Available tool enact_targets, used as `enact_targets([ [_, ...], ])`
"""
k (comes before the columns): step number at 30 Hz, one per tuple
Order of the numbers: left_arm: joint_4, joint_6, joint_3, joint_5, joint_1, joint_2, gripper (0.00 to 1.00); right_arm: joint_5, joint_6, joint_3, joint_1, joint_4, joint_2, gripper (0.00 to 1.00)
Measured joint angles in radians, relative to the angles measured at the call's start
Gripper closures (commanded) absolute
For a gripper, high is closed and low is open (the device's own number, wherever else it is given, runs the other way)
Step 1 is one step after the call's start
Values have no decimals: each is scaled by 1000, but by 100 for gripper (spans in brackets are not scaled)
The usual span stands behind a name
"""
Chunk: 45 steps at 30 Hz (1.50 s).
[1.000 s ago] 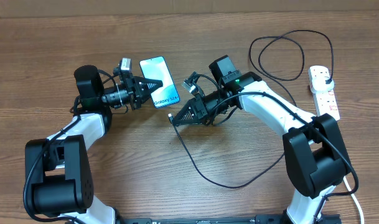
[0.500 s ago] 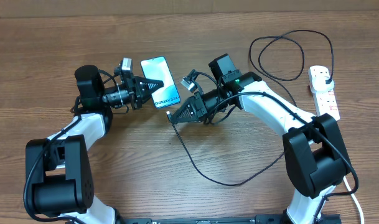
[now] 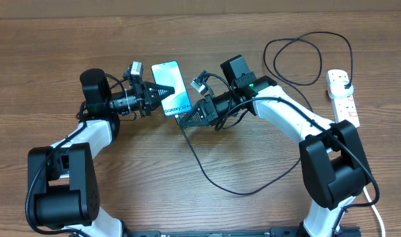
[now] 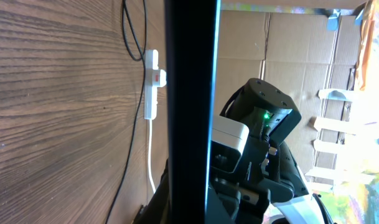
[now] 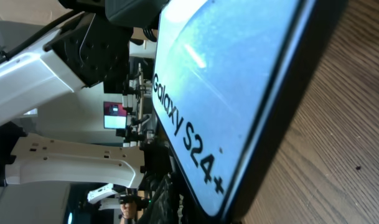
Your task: Plug charger to phone and switch on socket
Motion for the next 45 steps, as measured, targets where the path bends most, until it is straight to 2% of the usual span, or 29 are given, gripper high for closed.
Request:
enact_targets([
  [16, 23, 0, 0, 8, 0, 0, 96, 2, 22, 0, -23, -3, 0, 96],
  [17, 23, 0, 0, 7, 0, 0, 96, 10, 21, 0, -23, -13, 0, 93],
  [19, 23, 0, 0, 6, 7, 0, 96, 41, 19, 0, -23, -39, 0, 64],
  [22, 26, 0, 0, -3, 22, 0, 96, 108, -8, 1, -15, -70, 0, 41],
  [26, 26, 0, 0, -21, 70, 0, 96, 251, -26, 1, 26, -69, 0, 21],
  [29, 26, 0, 0, -32, 106, 0, 96, 391, -32, 1, 77, -50, 0, 14],
  [39, 26, 0, 0, -43, 170, 0, 96, 850, -46, 2, 241, 37, 0, 11],
  [45, 26, 0, 0, -46, 178, 0, 96, 1103, -86, 2, 314, 71, 1, 16],
])
